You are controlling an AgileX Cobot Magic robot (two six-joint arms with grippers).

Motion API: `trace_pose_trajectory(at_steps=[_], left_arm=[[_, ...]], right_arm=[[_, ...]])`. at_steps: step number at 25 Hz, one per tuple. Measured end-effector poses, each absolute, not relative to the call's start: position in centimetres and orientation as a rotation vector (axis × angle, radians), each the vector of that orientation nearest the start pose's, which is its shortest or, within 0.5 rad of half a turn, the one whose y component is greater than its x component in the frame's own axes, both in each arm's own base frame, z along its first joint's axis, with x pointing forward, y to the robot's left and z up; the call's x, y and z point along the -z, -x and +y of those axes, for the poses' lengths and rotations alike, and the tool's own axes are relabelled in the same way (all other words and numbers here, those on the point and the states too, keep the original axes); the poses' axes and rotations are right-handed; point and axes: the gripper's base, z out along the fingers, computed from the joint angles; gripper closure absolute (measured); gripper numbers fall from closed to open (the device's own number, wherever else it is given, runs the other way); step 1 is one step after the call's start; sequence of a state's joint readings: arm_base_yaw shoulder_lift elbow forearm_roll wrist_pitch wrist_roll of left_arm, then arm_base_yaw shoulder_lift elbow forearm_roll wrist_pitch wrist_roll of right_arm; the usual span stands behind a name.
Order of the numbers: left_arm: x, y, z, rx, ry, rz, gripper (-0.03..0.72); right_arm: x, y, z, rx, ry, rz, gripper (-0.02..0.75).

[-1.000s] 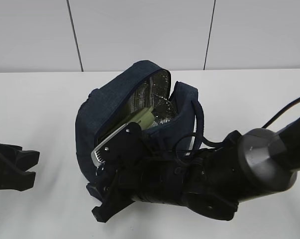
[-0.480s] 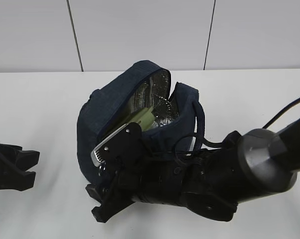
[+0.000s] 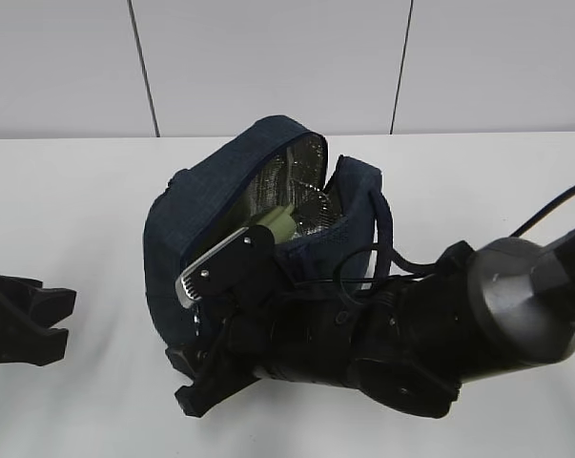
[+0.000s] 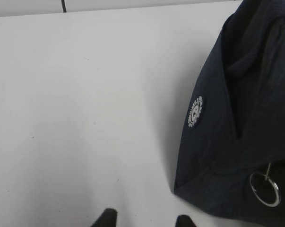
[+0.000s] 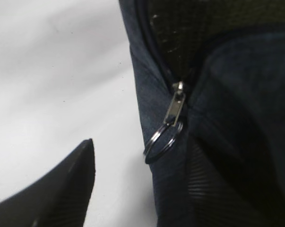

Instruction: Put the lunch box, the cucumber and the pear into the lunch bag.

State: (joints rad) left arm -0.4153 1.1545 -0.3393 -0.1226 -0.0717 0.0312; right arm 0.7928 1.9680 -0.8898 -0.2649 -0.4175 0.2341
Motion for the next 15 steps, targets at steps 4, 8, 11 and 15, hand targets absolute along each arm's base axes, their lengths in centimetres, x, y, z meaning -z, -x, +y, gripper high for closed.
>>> trace_pose_trajectory(at_steps=[4,8,11,15], left_arm=[[-19.08,-17.87,-7.79,0.267,-0.357,2.212,0.449],[-19.08,-17.87,-7.79,0.267,-0.357,2.212,0.449],[-19.08,-17.87,-7.79,0.267,-0.356,2.213,0.449],[-19.08,-17.87,-7.79,0.267,-0.356,2.213,0.449]], right_arm=[[-12.17,-25.75,27.56,-0.562,0.926,1.998,0.261],[-12.17,-25.75,27.56,-0.562,0.926,1.998,0.290],[-12.17,-25.76,27.55,-0.563,0.924,1.999,0.306],[-11.90,-25.97,27.74,-0.566,0.912,2.003,0.308]])
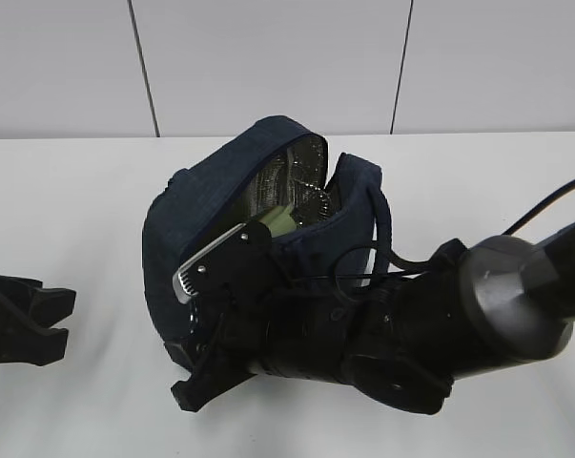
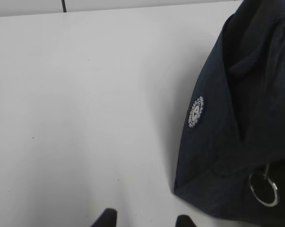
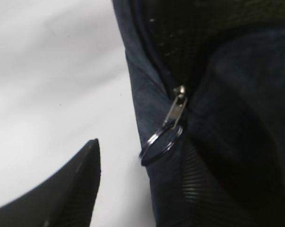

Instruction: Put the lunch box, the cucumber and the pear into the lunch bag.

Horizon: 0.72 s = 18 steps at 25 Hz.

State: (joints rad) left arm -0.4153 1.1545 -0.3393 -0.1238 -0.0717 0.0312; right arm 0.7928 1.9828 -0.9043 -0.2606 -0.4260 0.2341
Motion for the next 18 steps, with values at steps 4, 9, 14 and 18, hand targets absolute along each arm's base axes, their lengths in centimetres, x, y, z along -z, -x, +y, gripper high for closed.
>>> trace_pose_trajectory(at_steps=[4,9,14,18], left_arm=[[-19.08,-17.87,-7.79,0.267,-0.356,2.213,0.449],[-19.08,-17.87,-7.79,0.267,-0.355,2.213,0.449],[-19.08,-17.87,-7.79,0.269,-0.351,2.213,0.449],[-19.08,-17.87,-7.79,0.269,-0.350,2.214,0.449]], right_arm=[[-11.34,-26.02,27.80,-0.572,0.906,2.007,0.309],[-11.44,-26.08,27.83,-0.580,0.887,2.003,0.356],[-11.30,-26.06,27.76,-0.551,0.924,1.998,0.413],[-11.30,-26.02,27.64,-0.519,0.964,1.993,0.420]])
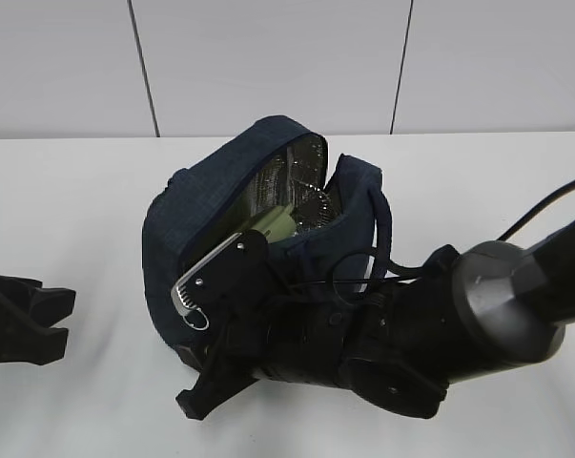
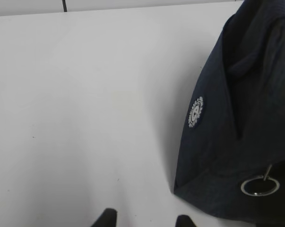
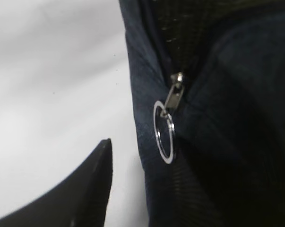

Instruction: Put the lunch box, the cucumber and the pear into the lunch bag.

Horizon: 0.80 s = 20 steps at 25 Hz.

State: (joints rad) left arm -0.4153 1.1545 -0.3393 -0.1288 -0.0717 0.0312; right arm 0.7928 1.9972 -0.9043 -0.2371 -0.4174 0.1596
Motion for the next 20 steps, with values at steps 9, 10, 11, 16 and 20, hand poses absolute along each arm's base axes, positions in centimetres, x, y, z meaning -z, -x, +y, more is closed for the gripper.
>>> trace_pose_trajectory(at_steps=[9,10,11,16,20], left_arm=[[-19.1,-17.9,-7.8,0.270,-0.349,2.214,0.449],[-19.1,-17.9,-7.8,0.270,-0.349,2.214,0.449],[-19.1,-17.9,-7.8,0.270,-0.349,2.214,0.449],[-19.1,-17.9,-7.8,0.270,-0.349,2.214,0.449],[-19.1,-17.9,-7.8,0.270,-0.349,2.214,0.449]], right_arm=[[-11.6,-26.0,27.6,-0.513,0.962,1.992,0.421],[-11.6,-26.0,27.6,-0.511,0.964,1.994,0.421],[-11.8,-26.0,27.6,-0.510,0.965,1.989,0.421],[-12.6,-26.2,27.4,-0.491,0.949,1.973,0.428],[-12.6,-26.2,27.4,-0.484,0.948,1.975,0.433]])
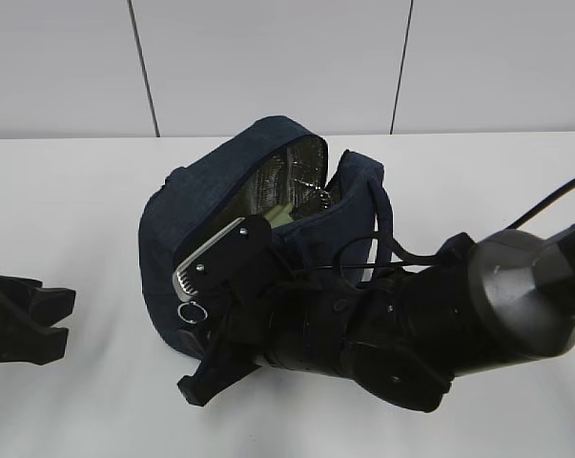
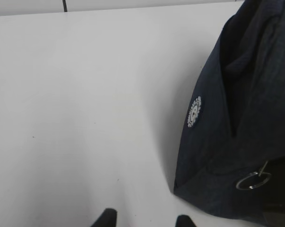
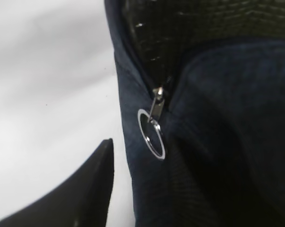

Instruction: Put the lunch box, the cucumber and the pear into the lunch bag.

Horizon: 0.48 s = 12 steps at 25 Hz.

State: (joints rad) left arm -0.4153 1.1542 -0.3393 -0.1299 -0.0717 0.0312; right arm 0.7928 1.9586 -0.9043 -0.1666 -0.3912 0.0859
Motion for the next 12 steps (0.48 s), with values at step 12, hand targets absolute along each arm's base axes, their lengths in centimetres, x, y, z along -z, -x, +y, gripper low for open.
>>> trace_pose_trajectory(at_steps=[12], left_arm=[[-19.09,-17.87,-7.79,0.270,-0.348,2.214,0.449]], right_arm=[[-12.61,-26.20,27.39,-0.484,0.945,1.975,0.738]])
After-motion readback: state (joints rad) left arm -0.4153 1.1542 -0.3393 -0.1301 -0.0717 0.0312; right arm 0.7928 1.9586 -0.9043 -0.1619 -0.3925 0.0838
